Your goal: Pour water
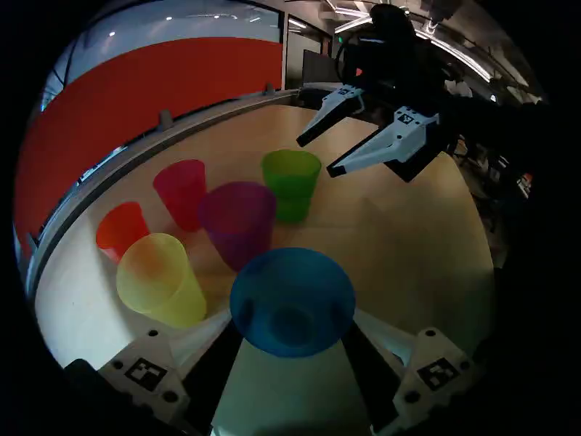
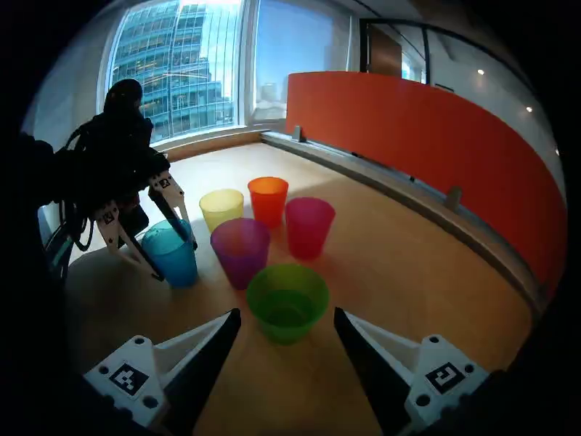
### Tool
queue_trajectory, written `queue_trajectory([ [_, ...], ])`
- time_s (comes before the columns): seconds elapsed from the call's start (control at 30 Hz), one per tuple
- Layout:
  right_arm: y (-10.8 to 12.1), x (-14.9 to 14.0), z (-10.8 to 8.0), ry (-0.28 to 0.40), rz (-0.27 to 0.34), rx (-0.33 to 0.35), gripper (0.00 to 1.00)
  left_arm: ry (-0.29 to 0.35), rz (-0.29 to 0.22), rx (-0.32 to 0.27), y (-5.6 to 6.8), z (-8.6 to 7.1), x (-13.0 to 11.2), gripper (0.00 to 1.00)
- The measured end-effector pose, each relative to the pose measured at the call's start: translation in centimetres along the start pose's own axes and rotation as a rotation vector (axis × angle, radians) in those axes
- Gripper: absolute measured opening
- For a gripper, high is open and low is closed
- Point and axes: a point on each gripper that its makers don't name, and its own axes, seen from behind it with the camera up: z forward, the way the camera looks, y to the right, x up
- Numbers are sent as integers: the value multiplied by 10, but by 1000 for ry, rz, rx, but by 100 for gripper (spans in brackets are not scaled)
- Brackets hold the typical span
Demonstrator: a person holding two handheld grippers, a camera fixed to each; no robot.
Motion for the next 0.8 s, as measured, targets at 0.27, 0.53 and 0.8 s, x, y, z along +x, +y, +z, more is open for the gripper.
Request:
queue_trajectory([
  [0.27,2,-11,11,-22,4,-1,100,0,-3,2,0,-2,0,83],
  [0.53,-1,-12,27,-30,13,11,100,6,-7,6,-1,-5,1,83],
  [0.8,-2,-9,41,-25,10,14,100,11,-18,14,-4,-8,1,83],
])
